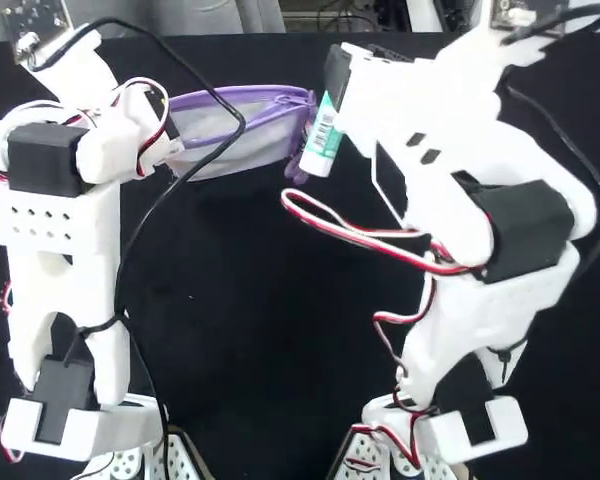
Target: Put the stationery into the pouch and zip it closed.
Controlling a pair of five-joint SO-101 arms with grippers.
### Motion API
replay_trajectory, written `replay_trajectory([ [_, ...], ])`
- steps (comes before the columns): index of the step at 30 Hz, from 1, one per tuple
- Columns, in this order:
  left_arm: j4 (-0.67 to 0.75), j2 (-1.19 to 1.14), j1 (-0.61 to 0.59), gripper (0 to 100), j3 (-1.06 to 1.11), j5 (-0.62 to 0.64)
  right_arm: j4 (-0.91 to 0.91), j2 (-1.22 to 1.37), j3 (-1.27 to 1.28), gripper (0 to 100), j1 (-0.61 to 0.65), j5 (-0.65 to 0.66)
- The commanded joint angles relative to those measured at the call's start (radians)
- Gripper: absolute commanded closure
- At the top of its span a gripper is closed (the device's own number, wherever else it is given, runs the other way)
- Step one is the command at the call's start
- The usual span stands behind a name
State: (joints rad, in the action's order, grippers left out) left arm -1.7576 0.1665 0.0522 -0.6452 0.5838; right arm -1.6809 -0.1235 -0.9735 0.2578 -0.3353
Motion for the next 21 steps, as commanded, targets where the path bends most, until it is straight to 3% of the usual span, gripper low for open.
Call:
replay_trajectory([
  [1, -0.003, 0.02, 0.008, 97, -0.004, 0.011, -0.005, -0.068, 0.019, 98.8, -0.003, 0.002],
  [6, -0.002, 0.02, 0.008, 97, 0.002, 0.011, 0.026, -0.193, 0.101, 98.8, 0.023, 0.006],
  [10, -0.002, 0.02, 0.008, 97, 0.002, 0.011, 0.141, -0.295, 0.308, 98.8, 0.023, 0.008],
  [21, -0.002, 0.02, 0.008, 97, 0.002, 0.011, 0.913, -0.799, 1.202, 98.8, 0.026, 0.0],
])
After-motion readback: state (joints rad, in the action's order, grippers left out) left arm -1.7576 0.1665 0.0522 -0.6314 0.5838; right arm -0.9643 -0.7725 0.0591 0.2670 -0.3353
